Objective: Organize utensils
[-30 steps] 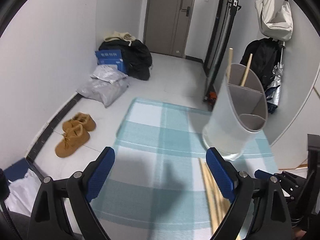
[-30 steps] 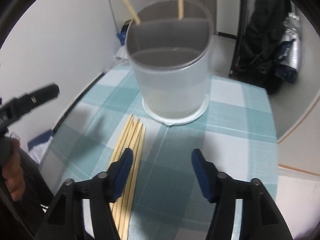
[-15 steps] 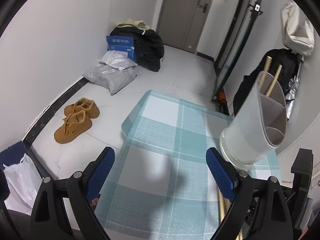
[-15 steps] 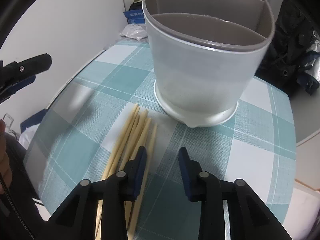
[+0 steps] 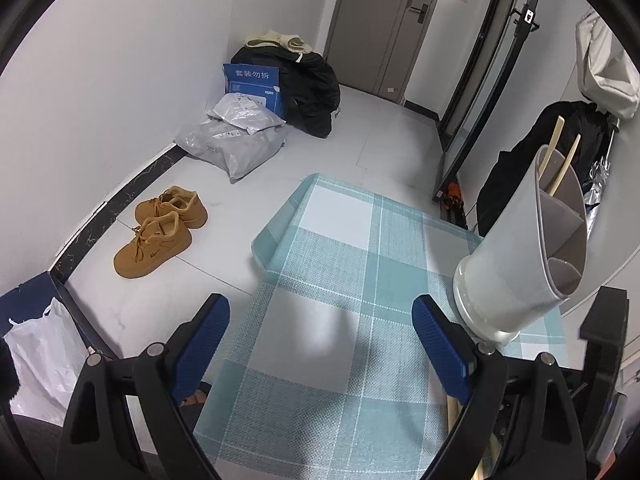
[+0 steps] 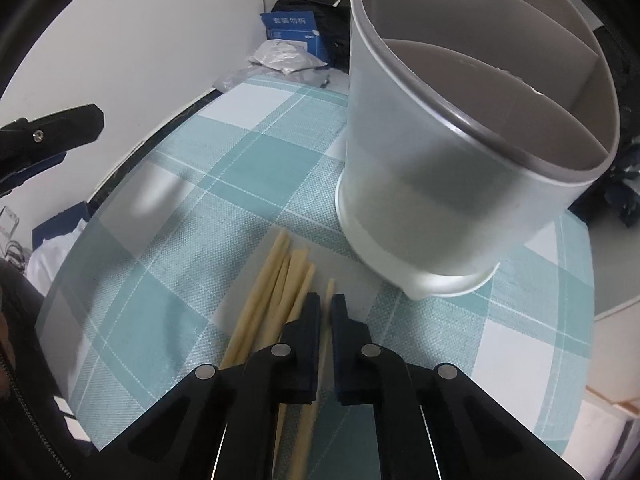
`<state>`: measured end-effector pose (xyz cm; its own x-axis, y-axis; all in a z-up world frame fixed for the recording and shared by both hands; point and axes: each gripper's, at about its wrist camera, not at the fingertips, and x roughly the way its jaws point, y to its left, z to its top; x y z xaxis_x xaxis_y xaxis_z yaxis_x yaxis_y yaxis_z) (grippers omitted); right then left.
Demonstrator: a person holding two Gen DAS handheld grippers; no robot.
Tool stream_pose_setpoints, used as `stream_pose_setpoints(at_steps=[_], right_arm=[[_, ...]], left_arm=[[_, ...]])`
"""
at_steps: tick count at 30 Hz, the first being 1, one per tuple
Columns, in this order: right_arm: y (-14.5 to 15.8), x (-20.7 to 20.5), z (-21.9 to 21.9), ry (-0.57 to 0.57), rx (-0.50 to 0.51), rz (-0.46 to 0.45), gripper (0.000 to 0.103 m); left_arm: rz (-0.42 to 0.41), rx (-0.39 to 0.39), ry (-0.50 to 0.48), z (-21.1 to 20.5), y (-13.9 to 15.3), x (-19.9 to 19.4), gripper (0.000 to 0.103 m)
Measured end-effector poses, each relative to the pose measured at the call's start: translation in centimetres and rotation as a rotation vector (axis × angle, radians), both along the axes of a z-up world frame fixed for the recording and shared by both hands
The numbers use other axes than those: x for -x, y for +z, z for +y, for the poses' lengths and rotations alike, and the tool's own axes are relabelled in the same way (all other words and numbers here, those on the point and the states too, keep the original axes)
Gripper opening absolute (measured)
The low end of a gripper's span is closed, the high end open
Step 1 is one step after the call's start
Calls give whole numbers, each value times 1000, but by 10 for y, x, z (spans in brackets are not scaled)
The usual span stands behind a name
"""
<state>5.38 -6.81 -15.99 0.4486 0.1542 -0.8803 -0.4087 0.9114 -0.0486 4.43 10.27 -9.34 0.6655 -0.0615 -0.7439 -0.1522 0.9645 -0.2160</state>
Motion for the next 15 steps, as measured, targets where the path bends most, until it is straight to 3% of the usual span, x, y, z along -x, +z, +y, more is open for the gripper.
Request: stream_pose_setpoints(at_steps=[8,15], right_arm=[[37,15,-48,-132,-224,-15,4],[63,27,-95,-195,-419,-16,4]], left_arm=[[52,13,-53,-11,-8,0,90],[166,76,-94,-21,-25,-5,90]])
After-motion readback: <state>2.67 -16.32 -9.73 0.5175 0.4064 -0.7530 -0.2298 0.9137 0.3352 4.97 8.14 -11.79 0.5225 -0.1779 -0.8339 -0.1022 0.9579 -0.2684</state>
